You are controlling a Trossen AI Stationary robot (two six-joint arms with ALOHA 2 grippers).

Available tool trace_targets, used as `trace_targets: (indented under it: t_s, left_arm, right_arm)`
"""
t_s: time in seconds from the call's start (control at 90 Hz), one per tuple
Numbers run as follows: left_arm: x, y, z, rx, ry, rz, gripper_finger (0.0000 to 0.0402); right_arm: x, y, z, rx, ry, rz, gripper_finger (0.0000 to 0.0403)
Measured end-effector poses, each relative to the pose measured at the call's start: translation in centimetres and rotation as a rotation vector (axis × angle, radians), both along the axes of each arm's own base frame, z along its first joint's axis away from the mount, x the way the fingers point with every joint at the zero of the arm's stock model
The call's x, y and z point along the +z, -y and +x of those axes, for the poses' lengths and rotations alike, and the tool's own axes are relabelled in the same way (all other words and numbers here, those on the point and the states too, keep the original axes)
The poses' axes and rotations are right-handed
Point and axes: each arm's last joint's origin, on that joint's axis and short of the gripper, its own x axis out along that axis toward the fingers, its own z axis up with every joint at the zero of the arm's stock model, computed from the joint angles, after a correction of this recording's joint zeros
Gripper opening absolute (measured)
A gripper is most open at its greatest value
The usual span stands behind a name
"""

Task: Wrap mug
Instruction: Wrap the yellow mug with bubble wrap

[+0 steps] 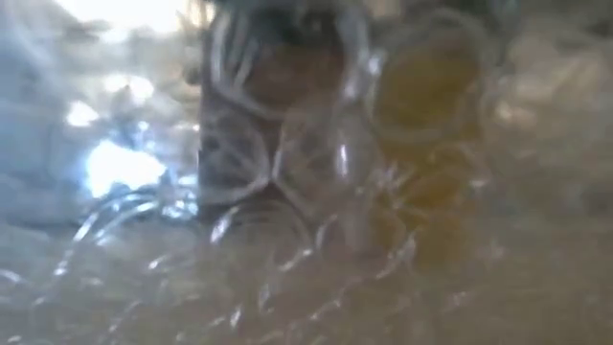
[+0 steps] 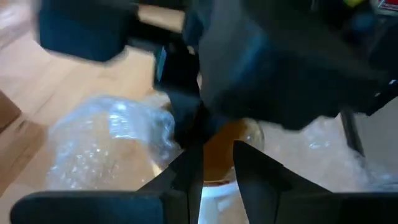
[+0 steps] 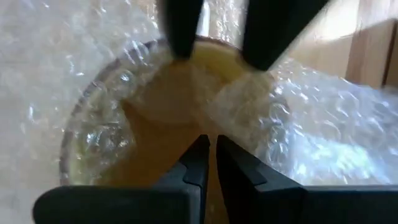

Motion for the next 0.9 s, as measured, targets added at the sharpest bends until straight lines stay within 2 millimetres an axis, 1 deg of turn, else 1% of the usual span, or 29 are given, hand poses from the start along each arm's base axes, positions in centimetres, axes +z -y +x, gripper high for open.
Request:
trace_targets:
  t_s: [0.1,0.211,0.278,0.333,0.389,0.478,0.533,0.633,0.778,0.9]
  left_arm:
    - [0.5,-0.5,-0.8,0.032,-0.034,0.048,0.0075]
    - [0.0,-1.1,-1.3,0.161,-0.052,0.118,0.0075]
    - [-0.3,-1.6,-0.9,0.228,-0.032,0.15,0.0075]
    - [-0.8,-2.0,-0.5,0.241,-0.037,0.157,0.0075]
    - [-1.2,-2.1,0.1,0.208,-0.043,0.128,0.0074]
    - [-1.4,-1.8,0.9,0.1,-0.043,0.073,0.0074]
    - [-1.5,-1.4,1.1,0.043,-0.046,0.051,0.0069]
    - [-1.9,-1.1,1.3,-0.009,-0.052,0.039,0.0055]
    - [-2.0,-0.9,1.4,-0.052,-0.061,0.039,0.003]
    - [-3.2,-0.8,1.7,-0.046,-0.085,0.046,0.0014]
  right_arm:
    - [0.0,-0.2,0.0,0.005,0.009,0.008,0.0018]
    - [0.1,-0.4,0.2,0.026,0.026,0.017,0.0018]
    - [0.1,-0.5,0.2,0.046,0.03,0.032,0.0018]
    - [0.2,-0.6,0.3,0.057,0.031,0.037,0.0018]
    - [0.2,-0.6,0.3,0.062,0.034,0.037,0.0018]
    - [0.2,-0.6,0.3,0.065,0.033,0.036,0.0018]
    - [0.2,-0.6,0.3,0.067,0.033,0.035,0.0018]
    - [0.4,-0.6,0.2,0.08,0.035,0.033,0.0018]
    - [1.5,-0.4,0.0,0.089,0.057,0.04,0.0018]
    - [3.1,-0.2,-0.3,0.093,0.076,0.047,0.0018]
